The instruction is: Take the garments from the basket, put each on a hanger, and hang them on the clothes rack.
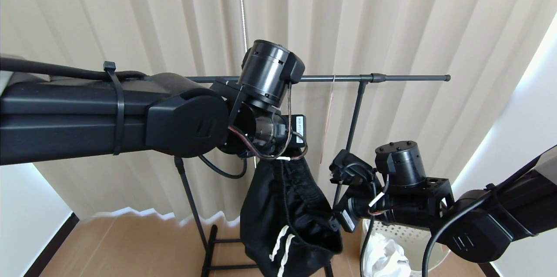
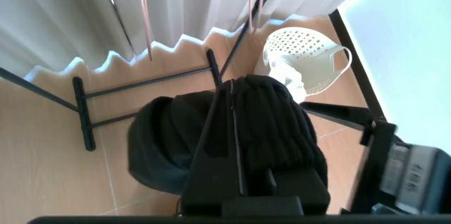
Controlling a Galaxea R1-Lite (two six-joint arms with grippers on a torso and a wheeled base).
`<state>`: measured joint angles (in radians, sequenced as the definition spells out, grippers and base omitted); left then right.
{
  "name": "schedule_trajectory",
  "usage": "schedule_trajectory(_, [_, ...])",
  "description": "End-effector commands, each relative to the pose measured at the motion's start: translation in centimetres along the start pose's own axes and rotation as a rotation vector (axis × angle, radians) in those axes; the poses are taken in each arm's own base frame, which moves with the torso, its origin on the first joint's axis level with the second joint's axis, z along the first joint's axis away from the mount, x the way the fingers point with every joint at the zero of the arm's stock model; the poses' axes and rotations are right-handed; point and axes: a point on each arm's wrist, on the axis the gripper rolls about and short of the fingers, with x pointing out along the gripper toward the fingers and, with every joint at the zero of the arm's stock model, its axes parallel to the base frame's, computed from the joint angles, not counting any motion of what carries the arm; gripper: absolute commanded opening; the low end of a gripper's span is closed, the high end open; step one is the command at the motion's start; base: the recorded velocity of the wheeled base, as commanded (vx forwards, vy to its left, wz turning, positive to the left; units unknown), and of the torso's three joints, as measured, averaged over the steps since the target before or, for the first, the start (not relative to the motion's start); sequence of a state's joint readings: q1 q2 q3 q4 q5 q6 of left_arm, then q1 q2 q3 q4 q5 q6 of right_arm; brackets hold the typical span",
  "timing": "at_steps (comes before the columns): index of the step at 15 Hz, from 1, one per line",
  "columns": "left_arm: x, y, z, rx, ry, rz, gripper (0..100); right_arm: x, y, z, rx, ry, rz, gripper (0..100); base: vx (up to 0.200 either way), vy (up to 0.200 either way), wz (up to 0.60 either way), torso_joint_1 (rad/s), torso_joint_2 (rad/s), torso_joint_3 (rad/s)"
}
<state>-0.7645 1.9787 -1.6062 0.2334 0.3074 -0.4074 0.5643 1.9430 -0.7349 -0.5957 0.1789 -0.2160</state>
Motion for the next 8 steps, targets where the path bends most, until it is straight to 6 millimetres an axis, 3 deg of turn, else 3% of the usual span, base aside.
schedule_trajectory(1, [-0.37, 0.00, 0.05, -0.002, -0.004, -0.003, 0, 0.46, 0.03, -0.49, 0.003, 0.019, 0.005, 100, 0.000, 0.000, 0.00, 0.000, 0.00, 0.000])
schedule_trajectory(5, [-1.09, 0.38, 0.22, -0.006, -0.009, -0.001, 0, 0.42, -0.10, -0.62, 0.005, 0.024, -0.001, 100, 0.000, 0.000, 0.00, 0.000, 0.00, 0.000])
schedule_trajectory(6, [-1.10, 0.41, 0.14, -0.004, -0.006, 0.000, 0, 0.37, -0.33, -0.72, 0.008, 0.027, -0.008, 0, 0.000, 0.000, 0.00, 0.000, 0.00, 0.000])
schedule_trajectory(8, [-1.18, 0.66, 0.23, -0.007, -0.007, 0.004, 0, 0.24, -0.85, -0.80, 0.002, 0.027, -0.022, 0, 0.000, 0.000, 0.00, 0.000, 0.00, 0.000])
